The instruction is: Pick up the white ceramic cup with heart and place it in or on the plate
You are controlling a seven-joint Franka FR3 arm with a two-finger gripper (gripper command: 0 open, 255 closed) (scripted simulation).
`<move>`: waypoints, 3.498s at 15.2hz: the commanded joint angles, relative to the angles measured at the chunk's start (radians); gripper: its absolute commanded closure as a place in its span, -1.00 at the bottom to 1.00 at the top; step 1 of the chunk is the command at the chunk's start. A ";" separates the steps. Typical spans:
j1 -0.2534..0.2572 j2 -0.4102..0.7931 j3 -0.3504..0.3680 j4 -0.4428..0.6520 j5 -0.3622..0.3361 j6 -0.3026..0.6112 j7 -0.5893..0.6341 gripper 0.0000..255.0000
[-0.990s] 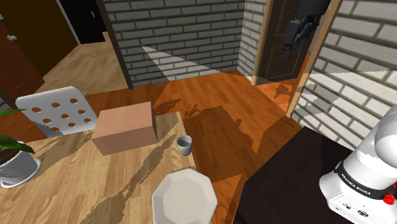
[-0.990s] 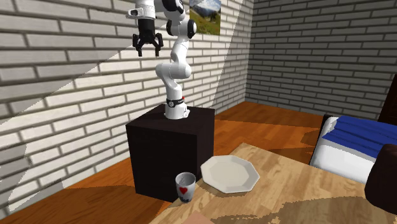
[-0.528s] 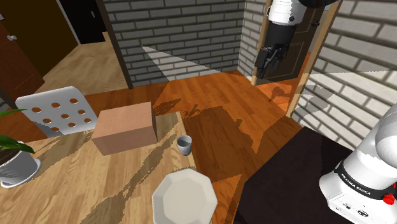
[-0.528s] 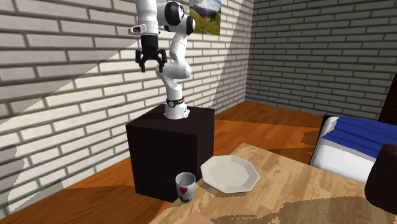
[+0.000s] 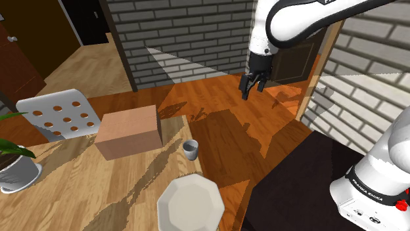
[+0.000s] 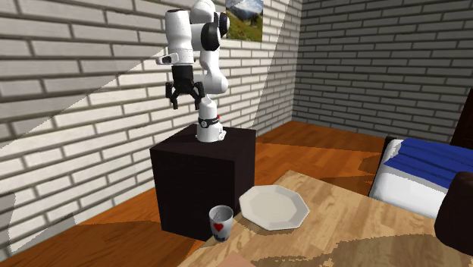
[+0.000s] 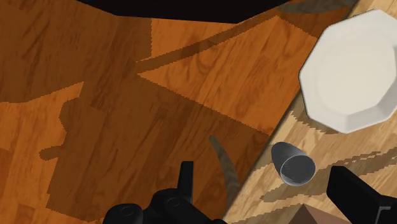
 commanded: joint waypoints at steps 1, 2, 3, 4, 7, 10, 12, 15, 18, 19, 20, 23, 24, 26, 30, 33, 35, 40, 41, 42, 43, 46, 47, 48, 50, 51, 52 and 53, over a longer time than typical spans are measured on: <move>0.003 0.070 0.019 0.012 0.001 0.058 0.022 -1.00; 0.004 0.107 0.027 0.020 0.000 0.086 0.033 -1.00; 0.005 0.143 0.036 0.028 -0.002 0.113 0.045 -1.00; 0.007 0.181 0.044 0.038 -0.006 0.139 0.056 -1.00; 0.011 0.296 0.065 0.076 -0.023 0.213 0.095 -1.00; 0.018 0.415 0.080 0.126 -0.050 0.277 0.138 -1.00; 0.027 0.495 0.085 0.165 -0.073 0.314 0.168 -1.00; 0.046 0.616 0.084 0.234 -0.110 0.359 0.212 -1.00; 0.072 0.735 0.074 0.314 -0.143 0.393 0.252 -1.00; 0.081 0.775 0.070 0.343 -0.153 0.401 0.264 -1.00; 0.091 0.814 0.065 0.374 -0.162 0.409 0.275 -1.00; 0.122 0.932 0.051 0.473 -0.184 0.424 0.303 -1.00; 0.132 0.972 0.046 0.509 -0.189 0.426 0.310 -1.00; 0.152 1.051 0.038 0.585 -0.197 0.427 0.323 -1.00; 0.172 1.132 0.028 0.653 -0.205 0.440 0.334 -1.00; 0.179 1.167 0.022 0.666 -0.210 0.461 0.337 -1.00; 0.184 1.191 0.018 0.676 -0.213 0.475 0.339 -1.00; 0.185 1.198 0.017 0.679 -0.214 0.479 0.339 -1.00; 0.185 1.198 0.017 0.679 -0.214 0.479 0.339 -1.00; 0.185 1.198 0.017 0.679 -0.214 0.479 0.339 -1.00; 0.185 1.198 0.017 0.679 -0.214 0.479 0.339 -1.00; 0.185 1.198 0.017 0.680 -0.214 0.479 0.339 1.00; 0.185 1.198 0.017 0.680 -0.214 0.479 0.339 1.00; 0.185 1.198 0.017 0.680 -0.214 0.479 0.339 1.00; 0.185 1.198 0.017 0.680 -0.214 0.478 0.339 1.00; 0.186 1.198 0.017 0.680 -0.214 0.478 0.340 1.00; 0.186 1.197 0.017 0.679 -0.214 0.478 0.340 1.00; 0.185 1.198 0.017 0.679 -0.214 0.479 0.339 1.00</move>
